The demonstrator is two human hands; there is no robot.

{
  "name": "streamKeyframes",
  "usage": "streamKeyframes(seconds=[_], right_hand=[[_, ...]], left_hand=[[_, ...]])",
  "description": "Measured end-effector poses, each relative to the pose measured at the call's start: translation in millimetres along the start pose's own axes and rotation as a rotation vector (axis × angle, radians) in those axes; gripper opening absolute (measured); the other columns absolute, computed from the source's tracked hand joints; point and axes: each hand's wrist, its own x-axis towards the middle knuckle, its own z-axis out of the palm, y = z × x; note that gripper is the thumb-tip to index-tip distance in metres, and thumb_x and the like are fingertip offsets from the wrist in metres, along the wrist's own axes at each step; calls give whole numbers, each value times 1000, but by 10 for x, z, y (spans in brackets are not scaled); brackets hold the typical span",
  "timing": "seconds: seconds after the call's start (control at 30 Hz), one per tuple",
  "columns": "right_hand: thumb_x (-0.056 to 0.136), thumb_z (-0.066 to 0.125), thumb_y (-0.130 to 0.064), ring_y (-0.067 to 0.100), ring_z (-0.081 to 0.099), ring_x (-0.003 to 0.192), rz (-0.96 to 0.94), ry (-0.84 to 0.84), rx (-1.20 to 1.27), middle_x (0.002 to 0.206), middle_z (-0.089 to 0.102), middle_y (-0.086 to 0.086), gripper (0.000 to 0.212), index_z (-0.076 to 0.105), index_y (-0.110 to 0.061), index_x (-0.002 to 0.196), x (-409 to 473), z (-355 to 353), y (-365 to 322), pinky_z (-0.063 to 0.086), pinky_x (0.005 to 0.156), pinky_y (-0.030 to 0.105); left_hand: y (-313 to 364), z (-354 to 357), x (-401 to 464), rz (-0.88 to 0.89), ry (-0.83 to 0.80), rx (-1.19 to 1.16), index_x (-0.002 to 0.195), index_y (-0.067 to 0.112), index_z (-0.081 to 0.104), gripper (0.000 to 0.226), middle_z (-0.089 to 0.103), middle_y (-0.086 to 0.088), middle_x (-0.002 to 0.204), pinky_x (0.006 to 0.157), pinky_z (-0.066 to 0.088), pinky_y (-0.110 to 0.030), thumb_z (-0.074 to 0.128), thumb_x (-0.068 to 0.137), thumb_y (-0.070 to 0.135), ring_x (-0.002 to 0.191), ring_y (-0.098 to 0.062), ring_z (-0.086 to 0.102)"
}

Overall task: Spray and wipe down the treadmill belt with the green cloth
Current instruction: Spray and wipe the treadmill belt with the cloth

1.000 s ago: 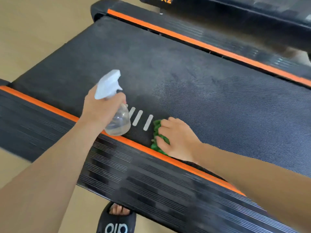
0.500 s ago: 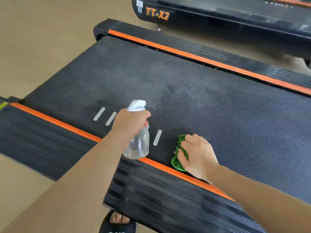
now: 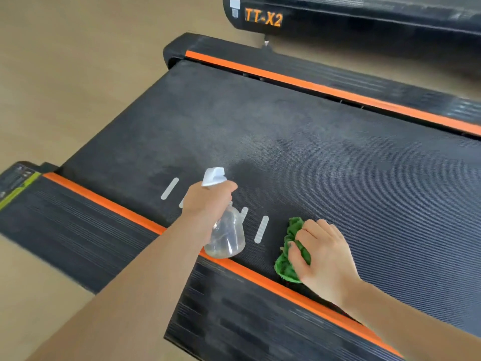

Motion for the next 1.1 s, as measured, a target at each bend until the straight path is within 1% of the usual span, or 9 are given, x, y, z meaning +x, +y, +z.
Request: streamKeyframes(seconds=[0.2,0.3,0.43,0.53,0.6,0.67,0.77,0.9,1.1], right_hand=[[92,51,-32,26,47,76,56,2,-50,80,51,1,28,61,-13,73,752,458,-359,42,70,39],[95,46,-33,27,47,78,112,13,-50,83,53,4,32,60,-12,76,951,592,-406,42,70,40],[98,43,-31,30,47,78,-150,-7,-42,85,53,9,33,59,-9,80,1413,888,-445,38,68,41],[99,38,-32,36,54,82,-188,-16,-53,90,58,16,39,63,-4,87,2054,1212,-527,44,72,44],[103,36,-33,39,55,95,-64,-65,-92,104,61,18,41,64,-3,100,2495,1368,-593,43,81,46],[105,36,-35,37,52,105,46,-110,-128,115,59,16,41,63,-5,110,2780,1479,-642,41,88,45],[102,39,-36,37,53,104,66,-128,-88,111,60,15,40,65,-5,104,2681,1431,-715,41,87,44],[91,46,-38,33,54,76,-183,-175,49,80,54,10,36,59,-10,74,1691,1029,-759,42,69,40],[93,54,-28,27,45,68,-556,-170,139,74,47,8,29,52,-10,70,1498,915,-523,41,68,38]], left_hand=[[72,-267,114,8,76,-34,83,15,68,17,72,-3,77,76,53,-36,71,84,32,70,-20,61],[133,-425,225,86,80,-75,94,14,71,22,78,-13,99,87,60,-43,77,86,33,77,-20,68],[80,-626,361,176,144,-137,106,13,72,29,79,-8,100,81,57,-34,77,88,36,87,-25,73],[-2,-726,391,271,185,-189,103,20,73,22,79,4,93,78,55,-28,76,89,37,88,-15,71],[-85,-770,403,325,208,-232,102,25,72,18,80,8,90,85,55,-31,76,90,37,89,-10,71],[-165,-819,401,354,228,-295,102,27,71,14,80,9,89,81,52,-30,74,91,37,79,1,69],[-200,-877,379,344,244,-351,96,31,70,8,80,8,88,74,49,-27,73,92,37,69,9,64],[-145,-894,432,380,248,-318,97,32,68,11,78,7,92,79,48,-27,72,92,41,84,-2,68],[-224,-841,561,417,265,-285,116,36,63,28,74,6,113,89,47,-27,71,93,48,108,-12,66]])
